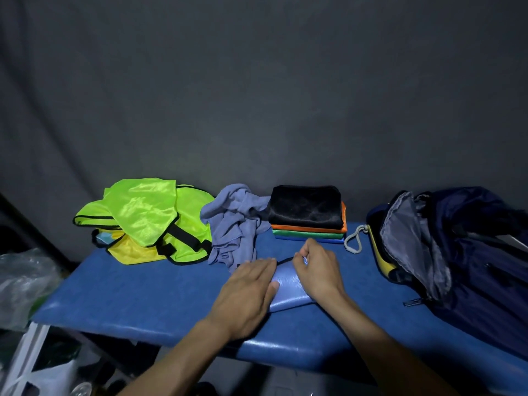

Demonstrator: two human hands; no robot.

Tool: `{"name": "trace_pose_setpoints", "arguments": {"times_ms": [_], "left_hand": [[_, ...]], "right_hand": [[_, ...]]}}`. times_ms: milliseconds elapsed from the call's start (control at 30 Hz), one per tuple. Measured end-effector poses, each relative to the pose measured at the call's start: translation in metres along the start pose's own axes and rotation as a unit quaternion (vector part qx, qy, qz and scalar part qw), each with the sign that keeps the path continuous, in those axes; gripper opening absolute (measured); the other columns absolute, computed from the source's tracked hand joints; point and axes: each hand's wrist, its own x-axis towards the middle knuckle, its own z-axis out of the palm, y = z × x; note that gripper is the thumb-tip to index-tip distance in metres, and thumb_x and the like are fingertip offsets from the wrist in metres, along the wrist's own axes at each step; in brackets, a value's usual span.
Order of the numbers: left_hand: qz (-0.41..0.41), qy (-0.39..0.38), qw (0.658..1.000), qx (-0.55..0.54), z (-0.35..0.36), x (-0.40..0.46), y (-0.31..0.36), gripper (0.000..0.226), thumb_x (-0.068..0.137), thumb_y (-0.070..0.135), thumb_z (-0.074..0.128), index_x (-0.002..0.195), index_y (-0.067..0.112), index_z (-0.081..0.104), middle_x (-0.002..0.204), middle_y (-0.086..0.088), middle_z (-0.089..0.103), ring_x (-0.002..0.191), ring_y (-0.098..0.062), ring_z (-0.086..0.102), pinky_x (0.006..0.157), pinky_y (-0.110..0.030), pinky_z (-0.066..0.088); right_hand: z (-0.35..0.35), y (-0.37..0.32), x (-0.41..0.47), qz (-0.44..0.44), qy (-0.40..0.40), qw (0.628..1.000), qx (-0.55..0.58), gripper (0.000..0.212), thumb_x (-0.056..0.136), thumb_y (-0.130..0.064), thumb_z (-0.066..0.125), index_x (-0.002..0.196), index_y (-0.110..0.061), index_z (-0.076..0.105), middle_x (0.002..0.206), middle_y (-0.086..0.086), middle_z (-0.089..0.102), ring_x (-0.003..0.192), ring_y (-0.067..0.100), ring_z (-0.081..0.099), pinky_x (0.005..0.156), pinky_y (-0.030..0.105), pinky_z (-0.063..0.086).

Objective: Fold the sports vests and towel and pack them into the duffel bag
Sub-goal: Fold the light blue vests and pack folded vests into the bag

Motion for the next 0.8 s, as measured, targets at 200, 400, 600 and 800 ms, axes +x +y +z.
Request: {"name": "trace_pose_setpoints", "arguments": {"times_ms": [200,400,600,800], "left_hand": [[-0.067,-0.046,0.996,-0.03,0.002,-0.004,-0.019,0.085,0.094,0.072,0.001,0.162,0.026,0.023,0.165,0.012,0.027,0.149,-0.005,0.019,0.125,-0.03,0.01],[-0.057,-0.043,0.992,0.103,-0.004,0.012,-0.004,0.078,0.094,0.06,0.002,0.156,0.024,0.033,0.141,0.005,0.048,0.13,-0.019,0.042,0.116,-0.04,0.02],[-0.069,-0.088,0.992,0.059,-0.002,0.041,-0.005,0.049,0.096,0.052,0.009,0.114,0.027,0.048,0.1,0.005,0.049,0.1,-0.017,0.041,0.097,-0.039,0.027],[-0.002,0.025,0.997,0.073,0.002,0.059,-0.011,0.027,0.099,0.041,0.022,0.088,0.023,0.04,0.083,0.006,0.039,0.082,-0.018,0.033,0.081,-0.036,0.027]], "right_hand": [[0.001,0.004,0.005,0.04,-0.007,0.999,0.036,0.018,0.094,-0.021,0.057,0.08,-0.01,0.053,0.072,0.004,0.059,0.071,0.026,0.06,0.065,0.043,0.052],[-0.012,0.019,0.009,0.04,0.016,0.991,0.125,0.018,0.093,-0.024,0.066,0.078,-0.019,0.057,0.07,0.001,0.058,0.067,0.019,0.058,0.066,0.045,0.052],[-0.029,0.032,0.007,0.051,0.024,0.963,0.262,0.027,0.084,-0.034,0.082,0.096,-0.027,0.059,0.082,0.001,0.063,0.07,0.013,0.061,0.068,0.034,0.051],[-0.04,0.042,0.0,0.128,-0.123,0.912,0.37,0.047,0.079,-0.019,0.088,0.116,-0.012,0.061,0.1,0.003,0.076,0.091,0.013,0.074,0.079,0.03,0.06]]}}
